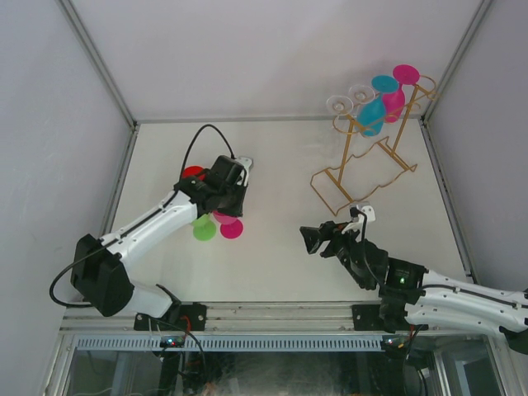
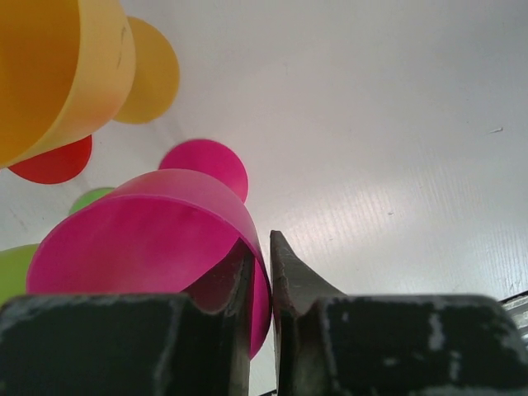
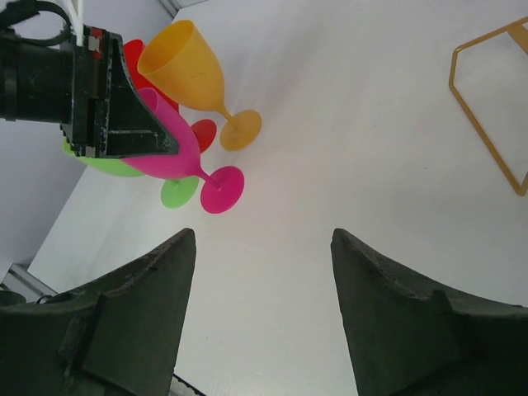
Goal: Take the wine glass off the wine glass rack
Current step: Place the wine glass at the center of the board, then pick up the wine glass from the wine rack.
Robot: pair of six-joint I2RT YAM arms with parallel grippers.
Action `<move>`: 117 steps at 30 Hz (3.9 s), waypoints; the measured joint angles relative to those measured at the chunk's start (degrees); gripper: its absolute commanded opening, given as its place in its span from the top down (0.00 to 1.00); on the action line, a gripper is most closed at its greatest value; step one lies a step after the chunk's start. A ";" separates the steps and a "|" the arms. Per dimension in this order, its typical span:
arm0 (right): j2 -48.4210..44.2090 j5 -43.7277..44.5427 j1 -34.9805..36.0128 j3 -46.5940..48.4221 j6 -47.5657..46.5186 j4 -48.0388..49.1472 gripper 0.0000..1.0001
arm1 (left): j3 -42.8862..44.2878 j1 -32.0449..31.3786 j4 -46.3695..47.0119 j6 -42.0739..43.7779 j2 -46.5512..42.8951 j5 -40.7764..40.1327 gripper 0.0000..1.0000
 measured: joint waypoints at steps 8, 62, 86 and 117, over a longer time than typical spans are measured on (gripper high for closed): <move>1.22 -0.02 -0.11 3.48 -0.70 -1.88 0.34 | 0.07 0.00 -0.26 -0.55 1.60 -0.15 0.73; 37.92 -41.03 -58.34 62.05 -6.99 -18.18 0.42 | -6.62 3.26 -0.44 -8.09 -43.89 -8.70 0.00; 53.86 -49.81 -62.86 72.63 0.07 -27.19 0.59 | -7.89 4.96 -1.68 -9.01 -49.83 -8.61 0.00; 55.78 -57.81 -66.03 71.14 7.13 -22.34 0.70 | -7.89 4.96 -1.62 -9.05 -48.52 -7.17 0.00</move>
